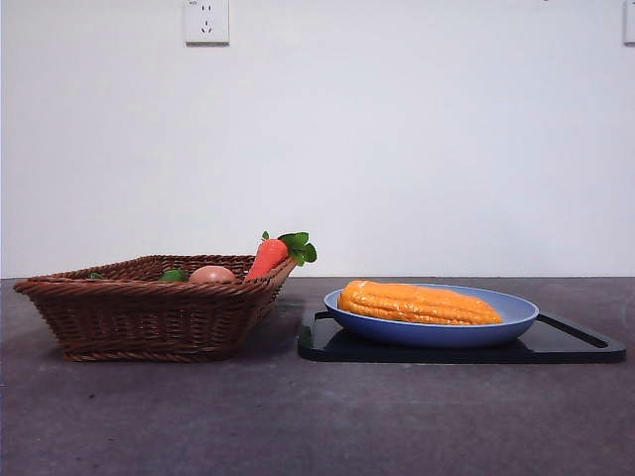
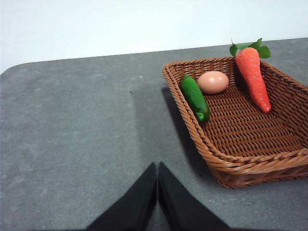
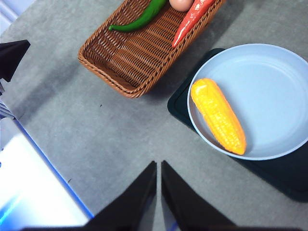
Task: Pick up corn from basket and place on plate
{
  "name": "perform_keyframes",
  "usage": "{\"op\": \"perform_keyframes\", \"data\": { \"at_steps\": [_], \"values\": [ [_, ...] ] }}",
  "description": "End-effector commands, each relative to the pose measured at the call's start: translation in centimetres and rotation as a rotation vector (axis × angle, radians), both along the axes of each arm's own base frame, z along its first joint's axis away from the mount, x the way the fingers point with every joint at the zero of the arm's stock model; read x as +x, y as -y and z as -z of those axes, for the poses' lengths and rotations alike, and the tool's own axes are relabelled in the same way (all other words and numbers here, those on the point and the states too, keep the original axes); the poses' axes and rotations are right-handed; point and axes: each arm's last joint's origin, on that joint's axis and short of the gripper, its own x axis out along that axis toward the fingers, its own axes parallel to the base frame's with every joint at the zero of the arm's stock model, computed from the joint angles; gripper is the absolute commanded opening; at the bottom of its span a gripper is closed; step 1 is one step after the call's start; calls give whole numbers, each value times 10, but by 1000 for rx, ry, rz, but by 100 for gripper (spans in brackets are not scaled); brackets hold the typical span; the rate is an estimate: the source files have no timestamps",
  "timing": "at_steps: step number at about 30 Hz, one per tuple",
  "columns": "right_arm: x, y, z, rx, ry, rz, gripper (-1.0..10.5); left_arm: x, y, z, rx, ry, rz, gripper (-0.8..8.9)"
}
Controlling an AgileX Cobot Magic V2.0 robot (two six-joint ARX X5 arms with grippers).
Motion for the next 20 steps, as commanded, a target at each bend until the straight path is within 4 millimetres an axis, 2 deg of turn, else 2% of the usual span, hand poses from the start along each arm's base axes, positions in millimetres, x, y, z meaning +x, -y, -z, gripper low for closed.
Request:
{"op": "perform_keyframes", "data": {
  "at_steps": [1, 6, 9, 14, 20],
  "values": [
    [2, 1, -11, -11, 121, -18, 2, 1, 0, 10, -6, -31, -6, 6],
    [-4, 16, -25, -22, 389, 18, 2, 1, 0, 10, -6, -31, -6, 6],
    [-14, 27, -21, -2, 464, 84, 2, 1, 0, 10, -6, -31, -6, 6],
    [-36, 49, 12, 6, 610, 228, 2, 1, 0, 10, -6, -31, -6, 6],
    [-60, 61, 61, -30, 811, 378, 2, 1, 0, 10, -6, -31, -6, 6]
  ]
}}
